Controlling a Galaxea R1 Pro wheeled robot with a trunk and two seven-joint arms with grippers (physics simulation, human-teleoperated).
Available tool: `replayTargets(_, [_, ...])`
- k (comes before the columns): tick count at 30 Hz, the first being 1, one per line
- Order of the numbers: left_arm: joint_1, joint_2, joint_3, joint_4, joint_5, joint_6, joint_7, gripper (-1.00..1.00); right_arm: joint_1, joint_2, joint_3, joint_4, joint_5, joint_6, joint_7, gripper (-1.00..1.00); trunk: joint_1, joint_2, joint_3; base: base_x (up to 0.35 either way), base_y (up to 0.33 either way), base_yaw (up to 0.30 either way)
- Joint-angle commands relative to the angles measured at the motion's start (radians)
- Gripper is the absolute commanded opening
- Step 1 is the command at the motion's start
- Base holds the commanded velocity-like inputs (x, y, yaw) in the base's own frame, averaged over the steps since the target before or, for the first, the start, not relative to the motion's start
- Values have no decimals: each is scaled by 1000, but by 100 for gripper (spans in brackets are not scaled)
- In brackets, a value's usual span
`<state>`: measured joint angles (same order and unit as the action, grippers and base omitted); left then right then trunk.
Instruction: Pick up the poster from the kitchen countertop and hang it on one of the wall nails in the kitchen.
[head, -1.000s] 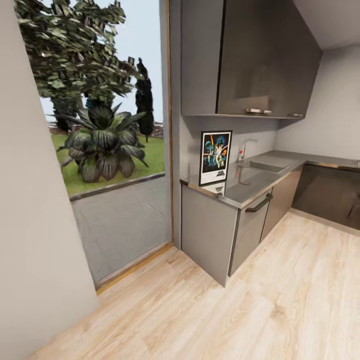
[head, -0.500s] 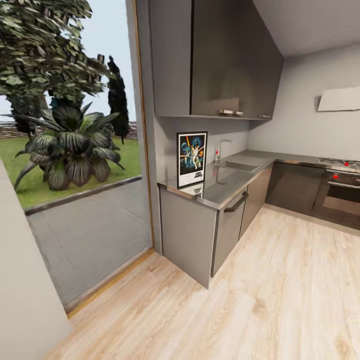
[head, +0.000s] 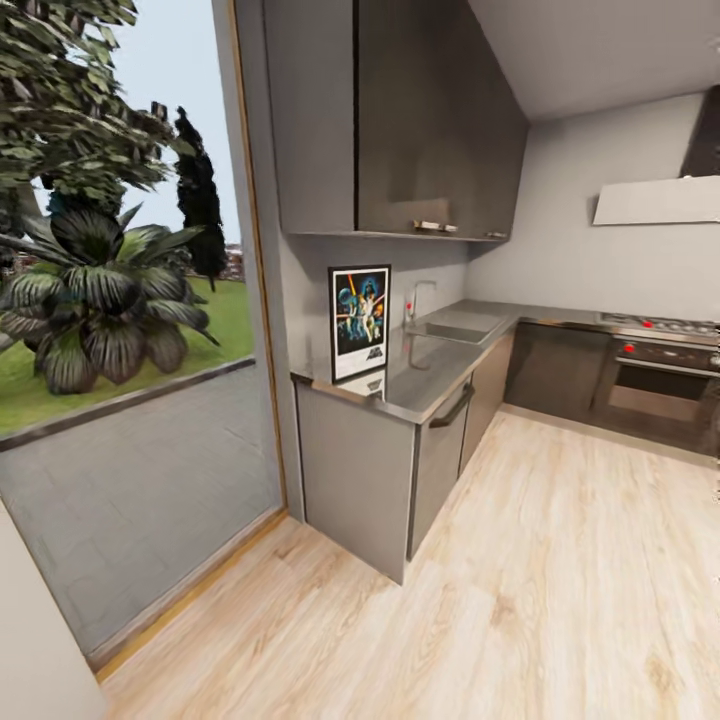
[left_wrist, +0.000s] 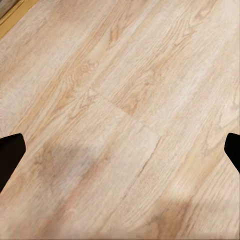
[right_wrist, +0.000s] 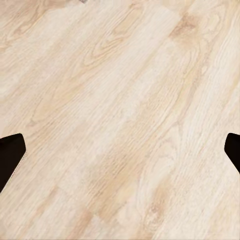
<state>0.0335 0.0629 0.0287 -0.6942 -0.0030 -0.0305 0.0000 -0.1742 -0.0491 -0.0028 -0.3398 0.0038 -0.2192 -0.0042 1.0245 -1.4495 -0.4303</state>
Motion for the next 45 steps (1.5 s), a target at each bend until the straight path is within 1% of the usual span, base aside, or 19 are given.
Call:
replayTargets(1, [0, 0, 0, -1, 0, -2, 0, 100, -1, 0, 0, 1, 0, -3, 0, 100, 0, 0, -1, 253, 231, -220])
replayTargets(13, [0, 0, 0, -1, -1, -6, 0, 100, -1, 0, 0, 1, 0, -3, 0, 100, 0, 0, 3, 257, 242, -273])
replayTargets(21, [0, 0, 2, -3, 0, -8, -1, 100, -1, -1, 1, 2, 3, -20, 0, 100, 0, 0, 3, 62, 61, -44])
replayTargets(24, [0, 17, 2, -21, 3, -24, -7, 100, -1, -1, 0, -1, 1, -37, 0, 100, 0, 0, 3, 3, 3, -2])
replayTargets(25, [0, 34, 2, -106, 5, -58, -41, 100, 0, -9, -2, -4, -1, -92, 0, 100, 0, 0, 3, 0, 0, 0])
replayTargets(27, [0, 38, 4, -196, 6, -64, -61, 100, 1, -17, -3, -5, -3, -147, -1, 100, 0, 0, 3, 0, 0, 0])
replayTargets(28, [0, 40, 12, -375, 7, -53, -75, 100, 3, -25, -12, -9, -5, -217, -3, 100, 0, 0, 3, 0, 0, 0])
replayTargets(29, [0, 39, 11, -449, 7, -28, -77, 100, 9, -28, -35, -17, -6, -241, -3, 100, 0, 0, 3, 0, 0, 0])
replayTargets(30, [0, 37, 6, -522, 7, 17, -79, 100, 17, -31, -78, -38, -6, -262, -3, 100, 0, 0, 3, 0, 0, 0])
replayTargets(31, [0, 6, -4, -726, 8, 204, -79, 100, 66, -34, -228, -163, -5, -289, 0, 100, 0, 0, 3, 0, 0, 0])
replayTargets(32, [0, -19, -5, -776, 8, 245, -78, 100, 94, -33, -254, -211, -6, -293, 1, 100, 0, 0, 3, 0, 0, 0])
replayTargets(33, [-1, -42, -6, -807, 7, 274, -78, 100, 128, -31, -270, -265, -6, -295, 2, 100, 0, 0, 3, 0, 0, 0])
replayTargets(35, [-22, -67, -7, -835, 7, 306, -78, 100, 192, -28, -284, -361, -8, -298, 3, 100, 0, 0, 3, 0, 0, 0])
replayTargets(37, [-59, -77, -7, -845, 6, 329, -78, 100, 233, -26, -290, -424, -8, -299, 4, 100, 0, 0, 3, 0, 0, 0])
replayTargets(38, [-112, -84, -7, -851, 7, 359, -79, 100, 264, -25, -293, -472, -9, -299, 5, 100, 0, 0, 3, 0, 0, 0])
replayTargets(42, [-249, -91, -7, -854, 10, 465, -90, 100, 302, -23, -297, -530, -10, -300, 5, 100, 0, 0, 3, 0, 0, 0])
replayTargets(43, [-300, -93, -7, -848, 18, 497, -105, 100, 308, -20, -298, -540, -10, -300, 4, 100, 0, 0, 3, 0, 0, 0])
replayTargets(44, [-389, -94, -7, -822, 36, 526, -135, 100, 314, -8, -298, -551, -8, -301, 4, 100, 0, 0, 3, 0, 0, 0])
replayTargets(45, [-416, -94, -7, -810, 43, 532, -145, 100, 315, -4, -299, -554, -7, -301, 3, 100, 0, 0, 3, 0, 0, 0])
